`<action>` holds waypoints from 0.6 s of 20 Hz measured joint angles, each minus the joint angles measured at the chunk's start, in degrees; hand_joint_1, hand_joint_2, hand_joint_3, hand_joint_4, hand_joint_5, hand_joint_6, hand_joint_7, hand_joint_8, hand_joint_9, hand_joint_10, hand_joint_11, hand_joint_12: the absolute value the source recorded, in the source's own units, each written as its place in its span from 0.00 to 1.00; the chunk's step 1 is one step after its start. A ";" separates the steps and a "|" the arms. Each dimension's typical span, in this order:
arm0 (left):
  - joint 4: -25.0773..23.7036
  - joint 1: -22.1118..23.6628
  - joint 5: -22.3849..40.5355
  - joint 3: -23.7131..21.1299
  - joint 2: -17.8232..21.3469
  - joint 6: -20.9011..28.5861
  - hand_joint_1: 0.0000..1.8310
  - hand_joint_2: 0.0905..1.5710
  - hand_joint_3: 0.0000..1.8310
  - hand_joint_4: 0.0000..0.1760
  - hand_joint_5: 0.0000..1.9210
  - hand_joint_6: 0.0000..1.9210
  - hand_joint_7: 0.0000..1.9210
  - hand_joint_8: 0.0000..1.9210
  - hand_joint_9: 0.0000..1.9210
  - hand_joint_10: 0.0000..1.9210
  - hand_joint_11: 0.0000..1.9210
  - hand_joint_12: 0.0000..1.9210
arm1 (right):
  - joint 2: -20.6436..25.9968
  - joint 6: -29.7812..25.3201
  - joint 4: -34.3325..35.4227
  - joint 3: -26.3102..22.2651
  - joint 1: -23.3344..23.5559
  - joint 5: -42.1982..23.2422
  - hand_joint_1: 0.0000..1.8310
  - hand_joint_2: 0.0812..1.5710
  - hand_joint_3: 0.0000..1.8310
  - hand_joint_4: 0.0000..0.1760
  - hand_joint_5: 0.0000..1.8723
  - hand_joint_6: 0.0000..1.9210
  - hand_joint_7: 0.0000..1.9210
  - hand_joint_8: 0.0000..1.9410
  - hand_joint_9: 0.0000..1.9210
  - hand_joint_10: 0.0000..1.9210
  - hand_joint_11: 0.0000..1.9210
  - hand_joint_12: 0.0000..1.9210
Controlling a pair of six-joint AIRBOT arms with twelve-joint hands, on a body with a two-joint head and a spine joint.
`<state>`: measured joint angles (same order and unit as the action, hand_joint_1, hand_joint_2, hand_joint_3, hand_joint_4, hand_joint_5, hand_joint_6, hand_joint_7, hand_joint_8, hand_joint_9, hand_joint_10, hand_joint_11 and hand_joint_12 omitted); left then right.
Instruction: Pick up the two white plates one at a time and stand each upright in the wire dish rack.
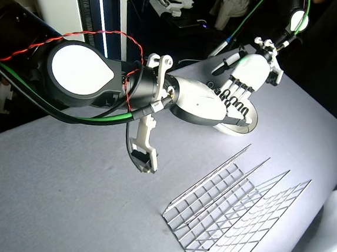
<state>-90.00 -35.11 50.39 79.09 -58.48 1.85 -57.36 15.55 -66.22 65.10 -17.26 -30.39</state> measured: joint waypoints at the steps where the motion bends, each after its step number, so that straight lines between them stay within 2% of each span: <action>1: 0.00 0.00 0.00 0.00 0.00 0.02 0.00 0.72 0.00 0.00 0.00 0.00 0.00 0.00 0.00 0.00 0.00 0.00 | -0.09 0.00 0.00 0.00 0.00 0.02 0.13 0.70 0.00 0.00 0.00 0.00 0.00 0.00 0.00 0.00 0.00 0.00; 2: 0.00 0.00 0.00 0.00 0.00 0.13 0.00 0.72 0.00 0.00 0.00 0.00 0.00 0.00 0.00 0.00 0.00 0.00 | -0.28 -0.02 0.00 0.00 0.00 0.20 0.13 0.70 0.00 0.00 0.00 0.00 0.00 0.00 0.00 0.00 0.00 0.00; 3: -0.04 0.00 -0.02 0.00 0.00 0.15 0.00 0.72 0.00 0.00 0.00 0.00 0.00 0.00 0.00 0.00 0.00 0.00 | -0.55 -0.02 0.00 0.00 0.00 0.24 0.19 0.69 0.00 0.00 0.00 0.00 0.00 0.00 0.00 0.00 0.00 0.00; 4: -0.09 0.00 0.00 0.02 0.00 0.17 0.00 0.72 0.00 0.00 0.00 0.00 0.00 0.00 0.00 0.00 0.00 0.00 | -0.68 -0.07 0.02 0.00 0.00 0.28 0.43 0.66 0.00 0.00 0.00 0.00 0.00 0.00 0.00 0.00 0.00 0.00; 6: -0.09 0.00 0.09 0.15 0.00 0.17 0.00 0.72 0.00 0.00 0.00 0.00 0.00 0.00 0.00 0.00 0.00 0.00 | -0.85 -0.28 0.15 0.00 0.00 0.22 0.61 0.60 0.00 0.00 0.00 0.00 0.00 0.00 0.00 0.00 0.00 0.00; 8: -0.11 0.00 0.13 0.13 0.00 0.63 0.00 0.72 0.00 0.00 0.00 0.00 0.00 0.00 0.00 0.00 0.00 0.00 | -1.01 -0.26 0.00 0.00 0.00 0.63 0.66 0.58 0.00 0.00 0.00 0.00 0.00 0.00 0.00 0.00 0.01 0.00; 12: 0.00 0.00 0.17 0.20 0.00 0.87 0.00 0.72 0.00 0.00 0.00 0.00 0.00 0.00 0.00 0.00 0.00 0.00 | -1.49 -0.35 0.15 0.00 0.07 0.61 0.66 0.60 0.00 0.00 0.00 0.00 0.00 0.00 0.00 0.00 0.03 0.02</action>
<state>-90.00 -35.11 50.57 79.29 -58.48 2.72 -58.85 15.20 -66.06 65.10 -17.19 -29.78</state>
